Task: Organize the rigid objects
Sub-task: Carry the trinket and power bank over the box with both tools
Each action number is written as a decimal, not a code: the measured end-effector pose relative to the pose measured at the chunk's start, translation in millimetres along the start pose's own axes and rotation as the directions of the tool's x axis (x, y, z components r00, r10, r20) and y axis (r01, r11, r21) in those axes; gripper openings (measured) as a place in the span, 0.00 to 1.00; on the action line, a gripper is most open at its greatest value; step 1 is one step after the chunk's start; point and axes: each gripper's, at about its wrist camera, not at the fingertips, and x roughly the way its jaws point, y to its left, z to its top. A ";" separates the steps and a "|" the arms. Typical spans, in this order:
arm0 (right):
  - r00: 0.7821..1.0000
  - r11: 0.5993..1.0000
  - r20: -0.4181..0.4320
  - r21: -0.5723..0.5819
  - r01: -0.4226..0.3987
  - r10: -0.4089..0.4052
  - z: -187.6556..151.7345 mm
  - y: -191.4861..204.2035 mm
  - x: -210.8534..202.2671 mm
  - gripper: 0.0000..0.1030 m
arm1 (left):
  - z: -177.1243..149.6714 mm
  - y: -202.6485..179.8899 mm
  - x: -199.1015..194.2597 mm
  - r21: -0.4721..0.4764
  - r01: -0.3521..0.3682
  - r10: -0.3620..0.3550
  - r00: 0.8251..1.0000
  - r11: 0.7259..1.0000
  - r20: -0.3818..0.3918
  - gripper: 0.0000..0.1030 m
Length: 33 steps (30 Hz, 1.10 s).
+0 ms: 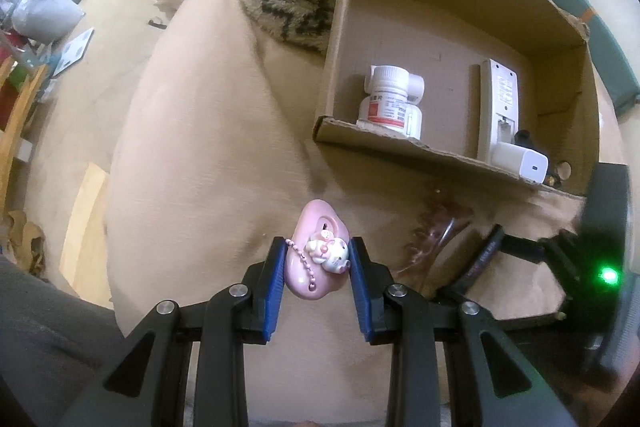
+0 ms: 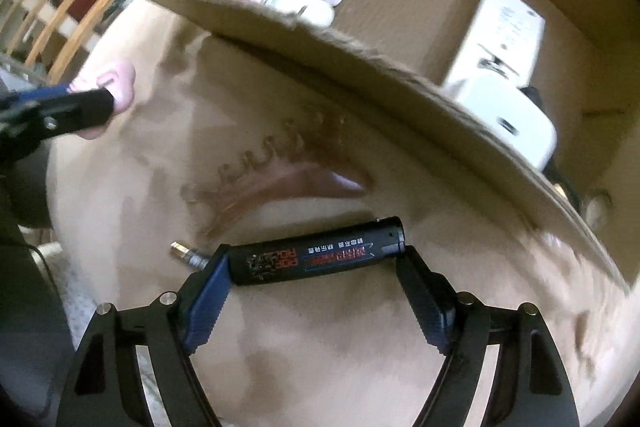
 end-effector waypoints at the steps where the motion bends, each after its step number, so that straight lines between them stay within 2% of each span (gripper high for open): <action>1: 1.000 1.000 0.006 0.025 -0.006 0.006 -1.6 -4.9 -3.8 0.84 | -0.5 -0.6 -0.2 0.005 -0.004 0.004 1.000 1.000 0.002 0.27; 5: 0.997 0.986 0.058 0.154 -0.061 0.052 -13.2 -17.8 -22.6 0.84 | -1.9 -4.6 0.3 0.029 -0.028 0.027 1.000 0.999 0.008 0.27; 10: 0.978 0.963 0.191 0.235 -0.130 0.085 -34.6 -34.2 -66.9 0.84 | -4.0 -7.4 -1.0 0.051 -0.057 0.056 0.998 0.997 0.021 0.27; 15: 0.937 0.943 0.339 0.274 -0.187 0.088 -52.3 -31.5 -95.0 0.84 | -0.6 -11.1 -21.1 0.066 -0.081 0.074 0.992 0.995 0.099 0.27; 18: 0.896 0.939 0.439 0.273 -0.209 0.071 -62.1 -19.9 -110.7 0.84 | 6.0 -15.3 -40.7 0.076 -0.089 0.076 0.983 0.993 0.167 0.27; 21: 0.847 0.927 0.528 0.284 -0.247 0.064 -62.7 -35.8 -134.7 0.84 | 14.2 -18.8 -53.8 0.095 -0.095 0.075 0.977 0.991 0.197 0.27; 23: 0.827 0.916 0.560 0.300 -0.265 0.056 -57.9 -41.3 -139.2 0.84 | 22.5 -20.0 -63.2 0.096 -0.083 0.061 0.975 0.992 0.212 0.27; 27: 0.804 0.889 0.592 0.334 -0.312 0.060 -49.0 -53.6 -142.7 0.84 | 41.8 -24.9 -80.5 0.116 -0.083 0.051 0.966 0.990 0.255 0.27; 33: 0.788 0.896 0.616 0.348 -0.277 0.004 -20.6 -70.2 -147.1 0.84 | 77.2 -40.2 -84.5 0.167 -0.092 0.042 0.959 0.982 0.280 0.27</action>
